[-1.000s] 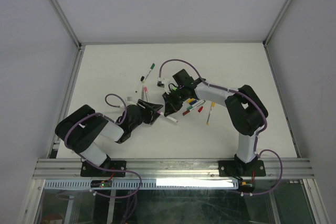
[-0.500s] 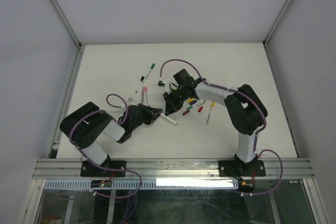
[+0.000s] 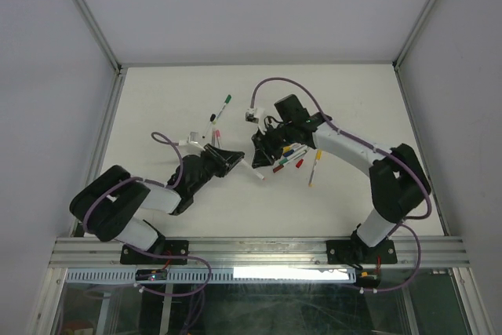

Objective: Open the pen caps
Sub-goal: Pick up the pen from the center of the board.

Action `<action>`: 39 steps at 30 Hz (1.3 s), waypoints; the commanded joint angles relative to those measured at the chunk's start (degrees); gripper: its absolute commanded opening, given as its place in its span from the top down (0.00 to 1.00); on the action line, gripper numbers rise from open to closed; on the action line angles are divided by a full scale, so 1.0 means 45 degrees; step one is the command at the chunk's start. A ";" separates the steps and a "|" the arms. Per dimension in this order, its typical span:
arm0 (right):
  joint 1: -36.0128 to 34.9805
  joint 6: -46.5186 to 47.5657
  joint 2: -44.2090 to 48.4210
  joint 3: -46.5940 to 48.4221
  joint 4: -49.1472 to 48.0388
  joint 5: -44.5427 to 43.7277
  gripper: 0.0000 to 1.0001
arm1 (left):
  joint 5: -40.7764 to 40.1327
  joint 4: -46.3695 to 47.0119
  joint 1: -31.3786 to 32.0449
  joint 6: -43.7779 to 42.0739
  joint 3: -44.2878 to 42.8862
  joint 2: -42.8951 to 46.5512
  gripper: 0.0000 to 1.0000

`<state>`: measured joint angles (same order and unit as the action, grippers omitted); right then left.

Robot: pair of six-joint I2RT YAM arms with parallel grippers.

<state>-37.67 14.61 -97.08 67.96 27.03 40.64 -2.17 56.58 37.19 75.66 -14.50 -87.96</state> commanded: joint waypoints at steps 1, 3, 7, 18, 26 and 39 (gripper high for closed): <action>0.0854 0.1224 0.2032 0.0001 0.0009 0.1084 0.57 | -0.0678 0.0532 0.0153 -0.2828 0.0078 0.2256 1.00; 0.1270 0.1345 0.2576 0.0028 0.0009 0.1249 0.57 | -0.0776 -0.0067 0.0159 -0.3736 0.0078 0.3175 1.00; 0.2255 0.1111 0.3766 0.0162 -0.0057 0.1209 0.57 | -0.0456 -0.0548 0.0152 -0.5902 0.0150 0.4821 1.00; 0.2754 0.1538 0.4798 -0.0449 0.0103 0.3250 0.18 | 0.1692 -0.0097 -0.0068 -0.7784 0.0031 0.6084 1.00; 0.2766 0.0523 0.5567 -0.3521 -0.3197 0.4866 0.15 | 0.2226 0.0977 0.0014 -0.6967 0.0205 0.5587 1.00; 0.1860 0.0294 0.4504 -0.3334 -0.2953 0.4128 0.16 | 0.0064 0.3436 0.1350 -0.7262 0.0839 0.4975 1.00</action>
<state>-27.44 16.64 -76.31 51.09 16.47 59.31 2.76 64.86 41.78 44.31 -11.40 -65.39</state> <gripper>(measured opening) 0.840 0.135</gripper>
